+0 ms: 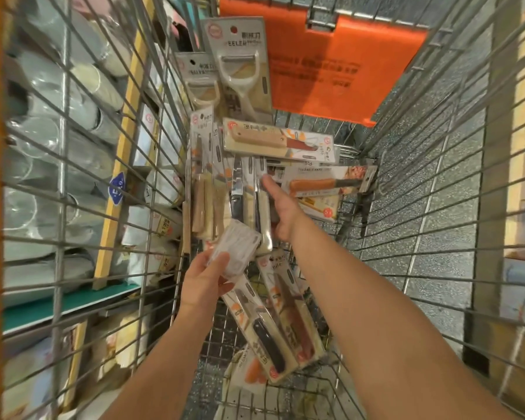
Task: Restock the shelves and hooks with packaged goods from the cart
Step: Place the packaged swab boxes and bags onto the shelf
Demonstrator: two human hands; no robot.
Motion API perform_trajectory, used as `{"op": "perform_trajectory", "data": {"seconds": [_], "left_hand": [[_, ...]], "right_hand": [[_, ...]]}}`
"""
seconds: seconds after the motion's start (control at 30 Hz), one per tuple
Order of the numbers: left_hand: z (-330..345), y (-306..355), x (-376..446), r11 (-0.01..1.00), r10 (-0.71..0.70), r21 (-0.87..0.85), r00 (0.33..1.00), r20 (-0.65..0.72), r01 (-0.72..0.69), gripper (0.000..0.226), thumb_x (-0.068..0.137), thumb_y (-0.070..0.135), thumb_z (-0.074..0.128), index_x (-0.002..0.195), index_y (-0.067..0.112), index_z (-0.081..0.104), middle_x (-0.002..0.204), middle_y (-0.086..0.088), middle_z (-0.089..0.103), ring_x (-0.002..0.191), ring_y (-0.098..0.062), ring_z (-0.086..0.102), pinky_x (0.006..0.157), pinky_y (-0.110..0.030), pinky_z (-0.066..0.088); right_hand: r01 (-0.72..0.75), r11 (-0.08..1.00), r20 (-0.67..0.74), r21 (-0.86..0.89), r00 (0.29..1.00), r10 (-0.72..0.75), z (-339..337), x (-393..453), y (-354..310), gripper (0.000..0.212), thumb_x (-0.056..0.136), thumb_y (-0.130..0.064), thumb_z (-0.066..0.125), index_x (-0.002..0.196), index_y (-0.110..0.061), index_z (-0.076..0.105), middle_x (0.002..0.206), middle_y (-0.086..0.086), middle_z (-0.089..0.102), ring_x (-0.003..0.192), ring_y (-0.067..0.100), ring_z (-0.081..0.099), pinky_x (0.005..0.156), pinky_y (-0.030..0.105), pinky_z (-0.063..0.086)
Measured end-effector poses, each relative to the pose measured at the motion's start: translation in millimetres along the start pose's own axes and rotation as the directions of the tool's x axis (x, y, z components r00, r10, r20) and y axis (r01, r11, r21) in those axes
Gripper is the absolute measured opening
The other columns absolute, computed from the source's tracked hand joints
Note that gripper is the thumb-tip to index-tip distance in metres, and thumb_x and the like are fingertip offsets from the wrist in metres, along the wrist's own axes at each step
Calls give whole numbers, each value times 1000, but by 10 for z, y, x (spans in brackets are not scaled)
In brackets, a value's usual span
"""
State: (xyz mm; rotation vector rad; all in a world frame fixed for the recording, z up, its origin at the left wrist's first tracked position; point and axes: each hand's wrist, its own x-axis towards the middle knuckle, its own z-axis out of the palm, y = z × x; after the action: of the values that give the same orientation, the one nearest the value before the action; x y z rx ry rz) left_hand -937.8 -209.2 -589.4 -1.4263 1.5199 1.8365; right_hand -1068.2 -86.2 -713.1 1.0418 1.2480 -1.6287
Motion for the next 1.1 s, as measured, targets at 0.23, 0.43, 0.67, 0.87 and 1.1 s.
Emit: {"op": "perform_trajectory", "data": {"seconds": [0.23, 0.43, 0.67, 0.87, 1.1], "left_hand": [[-7, -12, -19, 1000, 9, 12, 1000, -22, -9, 10, 96, 17, 59, 95, 27, 59, 108, -10, 68, 99, -30, 65, 84, -38, 54], [1, -22, -28, 1000, 10, 0, 1000, -15, -10, 9, 96, 17, 59, 98, 25, 59, 105, -9, 68, 93, -26, 66, 80, -35, 54], [-91, -91, -4, 1000, 9, -9, 1000, -18, -9, 12, 97, 18, 57, 108, 19, 60, 113, -15, 67, 99, -30, 65, 78, -35, 54], [-87, -107, -41, 1000, 26, -12, 1000, 15, -25, 7, 97, 18, 57, 103, 20, 60, 107, -12, 67, 94, -27, 64, 76, -33, 53], [-108, -40, -233, 998, 25, -63, 999, 24, -24, 16, 94, 21, 62, 109, 16, 57, 113, -14, 65, 94, -26, 66, 78, -35, 53]], "right_hand": [[19, 999, 7, -49, 1000, -18, -28, -402, -128, 74, 69, -62, 76, 125, -16, 61, 103, 5, 73, 99, 27, 70, 88, 53, 56], [31, 998, 105, -48, 994, -26, -67, -424, -163, 77, 86, -76, 40, 123, -14, 66, 119, 16, 68, 112, 34, 65, 97, 55, 50], [50, 997, 176, -66, 984, -38, -140, -505, -99, 58, 94, -66, 33, 93, -21, 69, 84, 6, 73, 86, 25, 69, 88, 48, 54], [96, 993, 173, -61, 981, -85, -204, -654, -105, 57, 91, -69, 35, 106, -22, 64, 89, 5, 75, 87, 25, 71, 87, 49, 54], [182, 983, -27, 29, 983, -181, -490, -1323, 378, 35, 91, -57, 54, 119, -35, 53, 121, 5, 64, 107, 32, 62, 100, 61, 44]]}}
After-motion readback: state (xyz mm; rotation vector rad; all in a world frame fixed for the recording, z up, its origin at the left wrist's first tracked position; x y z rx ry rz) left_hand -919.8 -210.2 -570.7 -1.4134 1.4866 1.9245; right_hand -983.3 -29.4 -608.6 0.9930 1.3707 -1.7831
